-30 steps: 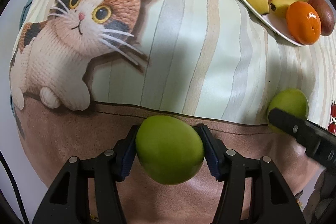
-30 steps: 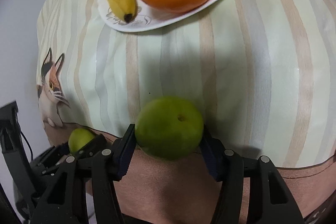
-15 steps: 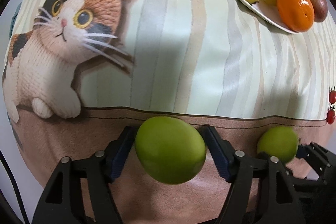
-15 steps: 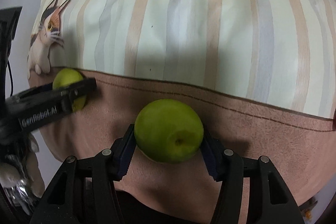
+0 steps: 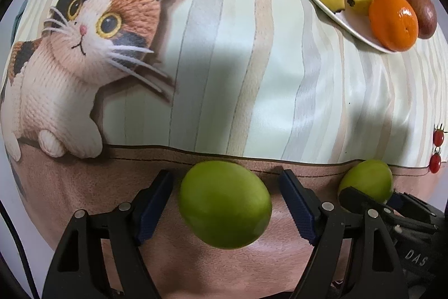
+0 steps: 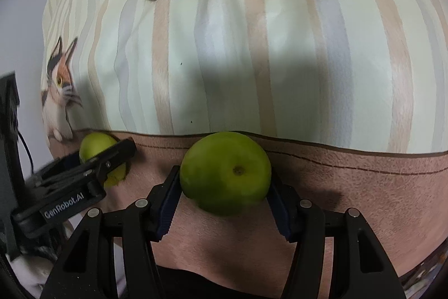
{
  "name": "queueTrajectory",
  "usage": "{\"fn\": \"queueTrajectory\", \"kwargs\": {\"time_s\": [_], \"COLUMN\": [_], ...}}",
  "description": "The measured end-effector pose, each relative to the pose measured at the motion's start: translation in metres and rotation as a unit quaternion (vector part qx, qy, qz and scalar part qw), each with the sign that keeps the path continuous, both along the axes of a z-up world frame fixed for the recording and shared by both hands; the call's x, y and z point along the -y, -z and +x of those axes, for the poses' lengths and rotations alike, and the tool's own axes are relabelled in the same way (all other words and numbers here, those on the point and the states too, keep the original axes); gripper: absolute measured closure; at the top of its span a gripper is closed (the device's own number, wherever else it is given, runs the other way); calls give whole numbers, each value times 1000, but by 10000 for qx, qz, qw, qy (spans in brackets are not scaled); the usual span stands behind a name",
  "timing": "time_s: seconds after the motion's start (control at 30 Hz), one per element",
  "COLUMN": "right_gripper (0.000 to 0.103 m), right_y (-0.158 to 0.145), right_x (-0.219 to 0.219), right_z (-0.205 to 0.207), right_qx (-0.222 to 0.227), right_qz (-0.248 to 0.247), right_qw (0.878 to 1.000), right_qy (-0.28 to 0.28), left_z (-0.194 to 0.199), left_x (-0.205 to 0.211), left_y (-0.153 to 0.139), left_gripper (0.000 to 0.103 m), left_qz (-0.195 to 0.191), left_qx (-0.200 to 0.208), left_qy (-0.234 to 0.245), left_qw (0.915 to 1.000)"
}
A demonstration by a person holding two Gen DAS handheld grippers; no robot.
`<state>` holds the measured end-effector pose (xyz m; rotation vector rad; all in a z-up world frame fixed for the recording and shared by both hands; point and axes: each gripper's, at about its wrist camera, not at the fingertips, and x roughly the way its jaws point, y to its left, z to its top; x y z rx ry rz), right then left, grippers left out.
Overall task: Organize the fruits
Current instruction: 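Lift both green apples and carry them toward the white plate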
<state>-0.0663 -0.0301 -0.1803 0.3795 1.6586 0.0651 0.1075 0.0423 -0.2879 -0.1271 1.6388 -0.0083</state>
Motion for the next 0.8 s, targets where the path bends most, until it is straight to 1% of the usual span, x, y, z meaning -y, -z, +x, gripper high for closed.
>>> {"fn": "queueTrajectory", "kwargs": {"time_s": [0.13,0.23,0.33,0.4,0.43,0.47,0.53,0.57,0.67,0.7,0.73,0.77,0.8], "right_gripper": [40,40,40,40,40,40,40,40,40,42,43,43,43], "right_y": [-2,-5,-7,-6,-5,5,5,6,8,10,10,11,11], "right_x": [23,39,46,48,48,51,53,46,42,35,31,26,23], "right_z": [1,-3,-3,-6,-9,-4,-5,-4,-4,-5,-4,-4,-4], "right_qx": [-32,-20,-7,1,5,11,26,38,61,67,78,107,133], "right_qz": [97,123,163,178,181,180,168,151,99,63,37,8,-21], "right_qw": [9997,9995,9992,9990,9989,9989,9989,9989,9991,9991,9992,9993,9994], "right_qy": [219,299,374,412,423,434,441,435,416,410,401,371,329], "left_z": [0,2,8,10,10,11,11,9,6,4,3,1,0], "left_x": [-6,-13,-22,-27,-29,-28,-24,-22,-16,-13,-11,-6,-4], "left_y": [-7,-15,-20,-18,-17,-16,-15,-14,-12,-12,-13,-14,-15], "left_gripper": [26,26,26,26,26,26,26,26,26,28,41,47,47], "left_qz": [-52,-197,-296,-287,-271,-215,-87,-13,79,166,302,403,481], "left_qx": [5,-23,-71,-106,-123,-125,-122,-120,-144,-125,-78,-14,22], "left_qy": [-76,-186,-264,-289,-259,-186,-32,74,306,399,486,572,653], "left_qw": [10000,9996,9992,9991,9992,9995,9999,9999,9994,9990,9983,9975,9967]}}
